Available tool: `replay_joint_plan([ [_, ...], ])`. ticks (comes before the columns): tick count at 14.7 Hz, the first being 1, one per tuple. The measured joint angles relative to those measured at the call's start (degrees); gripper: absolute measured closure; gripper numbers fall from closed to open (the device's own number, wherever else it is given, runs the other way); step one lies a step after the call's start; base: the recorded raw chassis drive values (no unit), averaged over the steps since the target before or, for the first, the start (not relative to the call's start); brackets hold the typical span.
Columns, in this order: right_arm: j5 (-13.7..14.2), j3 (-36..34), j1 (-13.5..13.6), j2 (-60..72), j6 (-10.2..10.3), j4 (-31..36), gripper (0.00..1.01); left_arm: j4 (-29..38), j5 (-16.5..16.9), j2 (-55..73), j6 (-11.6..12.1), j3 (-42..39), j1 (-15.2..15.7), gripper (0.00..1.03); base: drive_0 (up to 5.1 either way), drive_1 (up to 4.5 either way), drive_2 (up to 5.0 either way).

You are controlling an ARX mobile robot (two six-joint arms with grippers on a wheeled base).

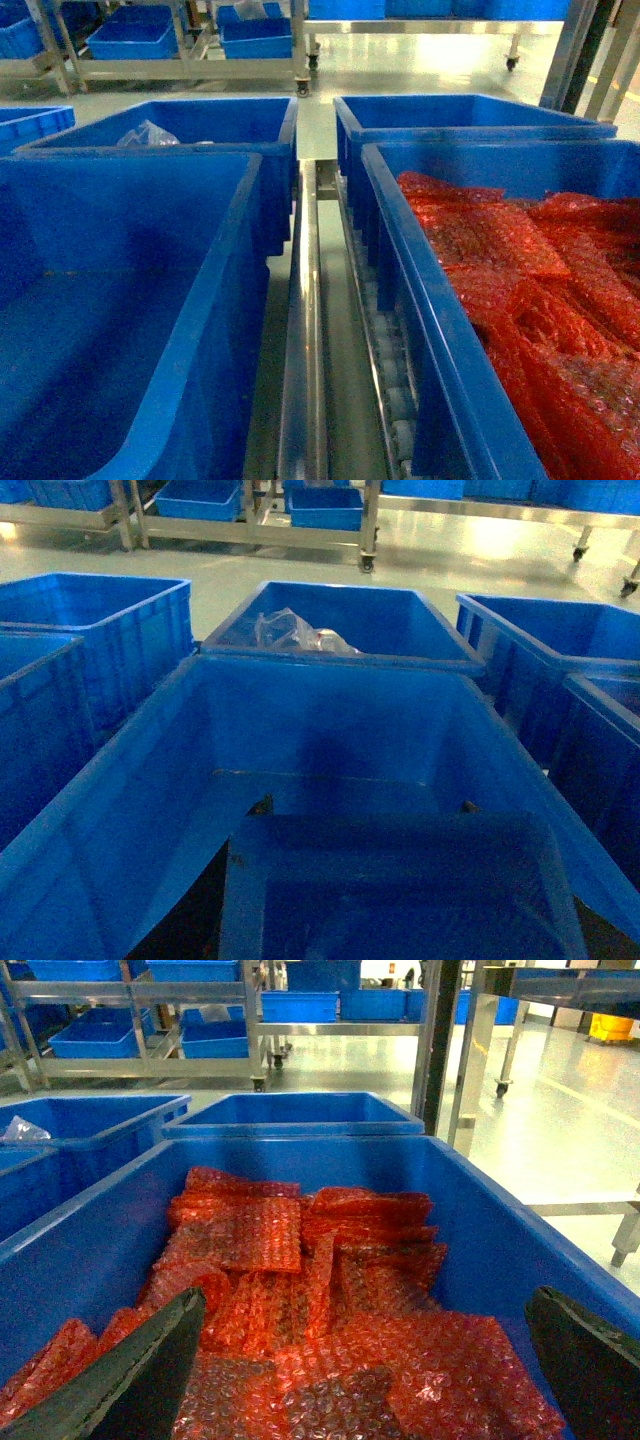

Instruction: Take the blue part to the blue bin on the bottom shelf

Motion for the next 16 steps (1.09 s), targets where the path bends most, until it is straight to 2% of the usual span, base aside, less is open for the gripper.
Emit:
replay_joint_plan([
  [16,-0.02,0.00,0.00,0.00,0.00,0.00,0.03,0.00,-0.02,0.00,0.00,0.00,0.00,0.60,0.0,0.00,0.0],
])
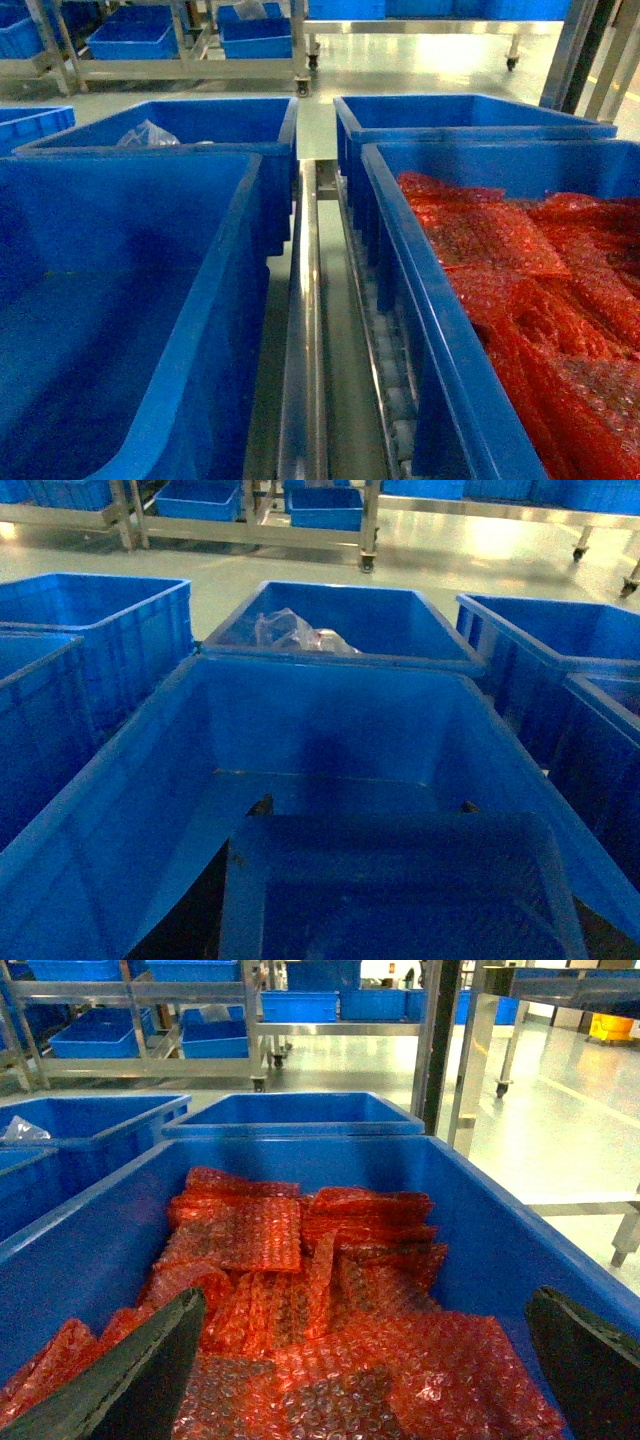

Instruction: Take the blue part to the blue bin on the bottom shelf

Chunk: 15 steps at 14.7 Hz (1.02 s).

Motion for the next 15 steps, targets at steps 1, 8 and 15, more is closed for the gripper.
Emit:
replay_joint_plan([
  [1,0.00,0.00,0.00,0.00,0.00,0.00,0.03,0.00,0.00,0.00,0.00,0.00,0.00,0.60,0.0,0.00,0.0],
  [8,0.00,0.00,0.00,0.00,0.00,0.00,0.03,-0.02,0.02,0.00,0.00,0.00,0.00,0.60,0.0,0.00,0.0],
  [15,0.02,0.00,0.00,0.00,0.00,0.00,0.03,9.22,3.02,11.56,4.37,2.75,0.72,0.60,0.0,0.00,0.0],
])
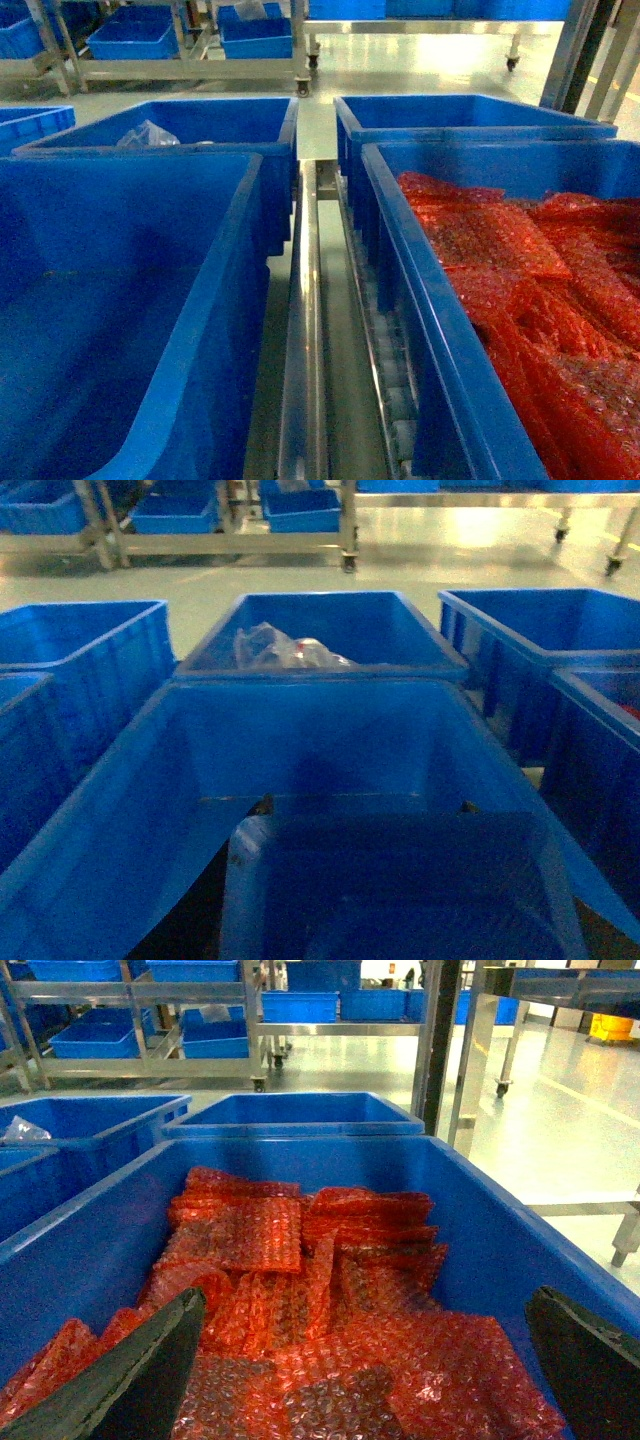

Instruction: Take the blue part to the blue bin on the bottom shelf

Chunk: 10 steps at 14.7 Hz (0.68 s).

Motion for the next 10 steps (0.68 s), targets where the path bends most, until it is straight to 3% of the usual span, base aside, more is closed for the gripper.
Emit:
replay_joint_plan([
  [2,0.00,0.00,0.00,0.00,0.00,0.00,0.03,2.95,13.66,12.44,-3.78,4.83,5.51,0.60,0.0,0.00,0.0],
  [3,0.00,0.00,0.00,0.00,0.00,0.00,0.03,3.63,23.12,19.96,-7.78,6.88,8.37,0.60,0.0,0.00,0.0],
  [4,0.00,0.00,0.00,0.00,0.00,0.00,0.03,4.09,29.64,26.86,-11.10,8.35,9.88,0.54,0.0,0.00,0.0],
  [7,0.00,0.00,0.00,0.00,-0.02,0.02,0.03,4.17,30.03,29.90,-12.94,9.51,9.99,0.07,0.0,0.00,0.0],
  [8,0.00,0.00,0.00,0.00,0.00,0.00,0.03,8.66,27.98,30.53,-12.22,8.63,9.64,0.07,0.0,0.00,0.0],
  [9,-0.02,0.00,0.00,0.00,0.00,0.07,0.03,27.95,17.05,31.58,-6.16,2.27,8.92,0.23,0.0,0.00,0.0],
  [10,0.00,0.00,0.00,0.00,0.00,0.02,0.03,35.34,13.77,29.11,-2.27,-3.30,10.54,0.37,0.0,0.00,0.0],
])
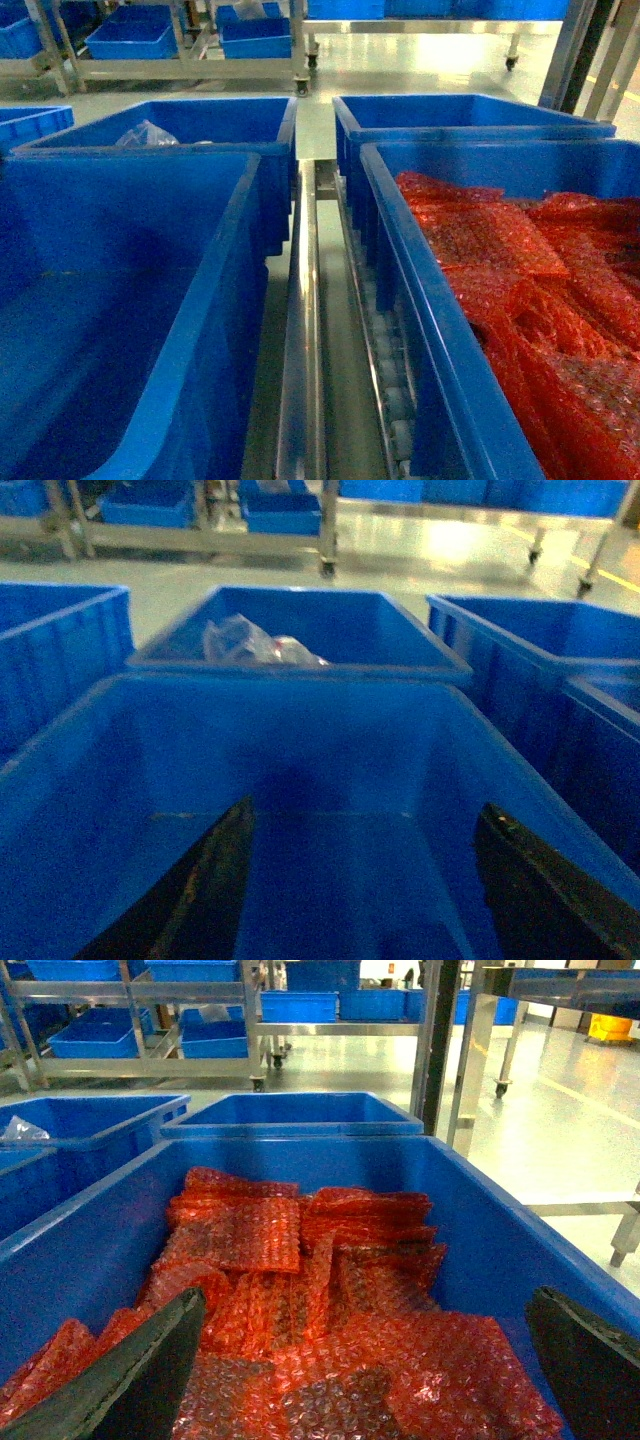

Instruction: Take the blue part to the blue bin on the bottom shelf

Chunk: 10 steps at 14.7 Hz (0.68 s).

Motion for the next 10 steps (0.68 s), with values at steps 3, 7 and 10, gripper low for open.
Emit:
replay_joint_plan([
  [3,0.00,0.00,0.00,0.00,0.00,-0.04,0.03,-1.22,2.89,-10.51,2.93,-6.36,3.50,0.85,0.0,0.00,0.0],
  [7,-0.02,0.00,0.00,0.00,-0.02,0.00,0.03,-5.03,8.79,-21.68,2.99,-12.59,10.16,1.01,0.0,0.00,0.0],
  [10,0.00,0.00,0.00,0.00,0.00,-0.02,0.03,-14.75,9.16,-32.61,3.02,-13.64,9.81,1.01,0.0,0.00,0.0],
])
